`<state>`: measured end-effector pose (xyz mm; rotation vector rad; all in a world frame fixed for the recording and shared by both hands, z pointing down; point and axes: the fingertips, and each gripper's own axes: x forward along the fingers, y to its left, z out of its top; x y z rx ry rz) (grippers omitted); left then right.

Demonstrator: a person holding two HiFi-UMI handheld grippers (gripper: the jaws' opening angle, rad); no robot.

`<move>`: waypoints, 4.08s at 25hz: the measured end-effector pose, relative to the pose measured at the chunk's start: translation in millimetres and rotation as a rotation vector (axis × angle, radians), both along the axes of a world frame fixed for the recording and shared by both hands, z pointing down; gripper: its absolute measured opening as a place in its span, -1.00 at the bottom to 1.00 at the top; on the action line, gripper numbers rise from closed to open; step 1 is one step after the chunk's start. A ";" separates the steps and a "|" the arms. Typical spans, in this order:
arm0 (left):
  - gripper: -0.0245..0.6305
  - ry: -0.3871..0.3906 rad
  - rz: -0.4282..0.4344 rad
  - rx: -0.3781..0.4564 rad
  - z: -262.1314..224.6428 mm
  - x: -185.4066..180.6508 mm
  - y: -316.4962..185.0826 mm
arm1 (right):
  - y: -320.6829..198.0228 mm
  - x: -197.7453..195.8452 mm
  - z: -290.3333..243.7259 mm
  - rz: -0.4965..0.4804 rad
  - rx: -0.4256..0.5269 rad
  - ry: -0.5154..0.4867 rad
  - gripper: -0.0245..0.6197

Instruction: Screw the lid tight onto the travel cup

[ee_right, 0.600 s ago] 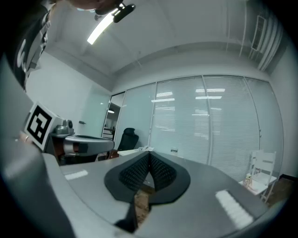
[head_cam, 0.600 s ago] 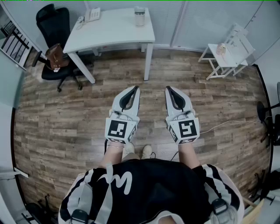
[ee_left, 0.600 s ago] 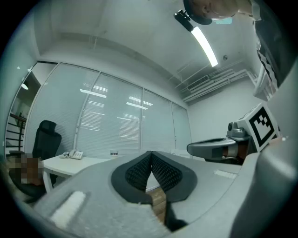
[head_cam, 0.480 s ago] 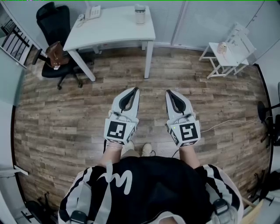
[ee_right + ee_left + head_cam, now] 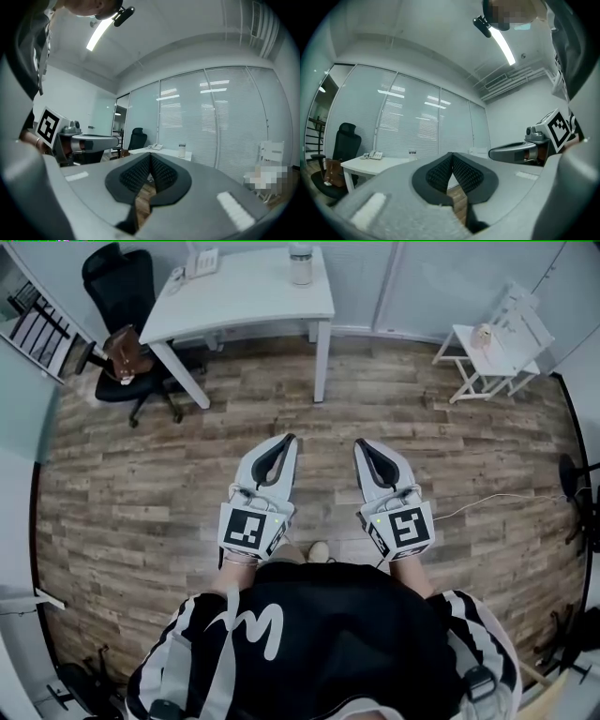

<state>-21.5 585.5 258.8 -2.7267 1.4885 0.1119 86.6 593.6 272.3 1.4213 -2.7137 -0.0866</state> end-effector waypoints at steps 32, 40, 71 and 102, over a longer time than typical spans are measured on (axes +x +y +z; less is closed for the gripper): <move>-0.92 0.012 0.024 -0.042 33.9 0.0 -98.8 | -86.7 -3.3 15.8 -0.020 -0.002 -0.037 -0.92; -0.92 0.013 0.027 -0.038 28.1 -15.2 -178.2 | -165.4 -21.0 9.5 -0.032 0.004 -0.039 -0.92; -0.92 0.039 0.043 -0.014 20.9 -71.0 -344.5 | -331.3 -73.9 -1.9 -0.027 0.015 -0.085 -0.92; -0.92 0.045 0.005 -0.020 35.5 -80.8 -429.6 | -411.0 -63.2 9.9 -0.025 0.001 -0.123 -0.92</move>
